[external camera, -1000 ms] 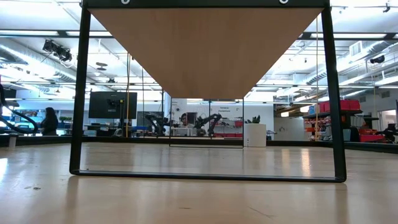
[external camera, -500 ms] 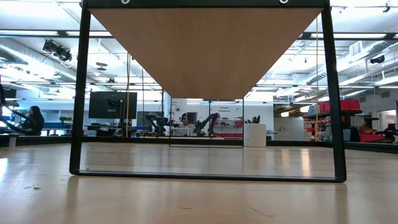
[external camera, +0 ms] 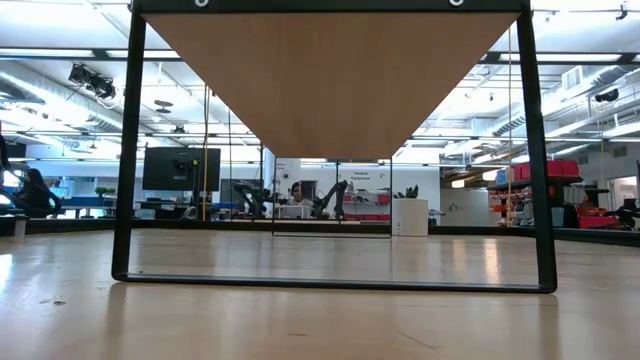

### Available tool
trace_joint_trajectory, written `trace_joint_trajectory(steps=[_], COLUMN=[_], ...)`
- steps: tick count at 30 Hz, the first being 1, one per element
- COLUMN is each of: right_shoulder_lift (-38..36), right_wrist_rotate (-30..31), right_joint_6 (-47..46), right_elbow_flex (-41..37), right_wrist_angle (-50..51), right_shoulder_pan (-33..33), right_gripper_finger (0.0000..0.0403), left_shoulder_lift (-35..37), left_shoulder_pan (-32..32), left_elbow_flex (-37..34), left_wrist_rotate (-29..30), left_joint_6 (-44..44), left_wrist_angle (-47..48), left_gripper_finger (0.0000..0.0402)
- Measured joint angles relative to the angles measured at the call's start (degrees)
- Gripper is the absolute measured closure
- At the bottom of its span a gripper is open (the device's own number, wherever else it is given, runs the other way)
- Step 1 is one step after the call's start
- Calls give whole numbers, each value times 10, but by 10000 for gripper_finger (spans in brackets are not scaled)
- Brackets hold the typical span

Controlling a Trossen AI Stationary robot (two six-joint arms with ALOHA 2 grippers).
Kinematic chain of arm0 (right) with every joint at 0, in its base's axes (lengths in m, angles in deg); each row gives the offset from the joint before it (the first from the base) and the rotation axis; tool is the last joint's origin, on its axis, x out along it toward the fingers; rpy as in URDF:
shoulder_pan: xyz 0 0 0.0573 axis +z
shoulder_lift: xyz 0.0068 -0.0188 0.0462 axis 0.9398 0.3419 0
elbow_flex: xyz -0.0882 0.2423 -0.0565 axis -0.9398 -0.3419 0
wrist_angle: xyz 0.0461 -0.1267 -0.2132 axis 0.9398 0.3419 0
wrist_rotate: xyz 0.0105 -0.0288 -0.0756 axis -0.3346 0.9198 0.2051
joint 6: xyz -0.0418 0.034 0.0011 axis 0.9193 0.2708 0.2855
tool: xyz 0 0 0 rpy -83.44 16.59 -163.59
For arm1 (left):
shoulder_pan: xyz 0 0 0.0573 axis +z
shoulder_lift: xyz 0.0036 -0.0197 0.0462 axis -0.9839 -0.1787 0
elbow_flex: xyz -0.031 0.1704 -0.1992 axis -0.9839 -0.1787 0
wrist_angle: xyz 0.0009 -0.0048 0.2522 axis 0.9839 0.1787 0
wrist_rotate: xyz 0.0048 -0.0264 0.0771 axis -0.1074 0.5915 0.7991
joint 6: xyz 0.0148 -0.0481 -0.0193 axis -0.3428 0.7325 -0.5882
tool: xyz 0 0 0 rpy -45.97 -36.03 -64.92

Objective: Pick & Place candle stick holders
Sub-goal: Put the black candle holder aligned with the black candle holder on the shelf

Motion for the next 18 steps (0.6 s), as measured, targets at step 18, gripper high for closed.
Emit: trace_joint_trajectory(steps=[18], right_shoulder_lift=[0], right_wrist_rotate=[7], right_joint_6=[6], right_elbow_flex=[0], right_wrist_angle=[-1], right_shoulder_pan=[0], right_gripper_finger=[289], left_shoulder_lift=[25], left_shoulder_pan=[-2], left_elbow_flex=[0], left_wrist_rotate=[-56], left_joint_6=[5], left_wrist_angle=[48], left_gripper_finger=[166])
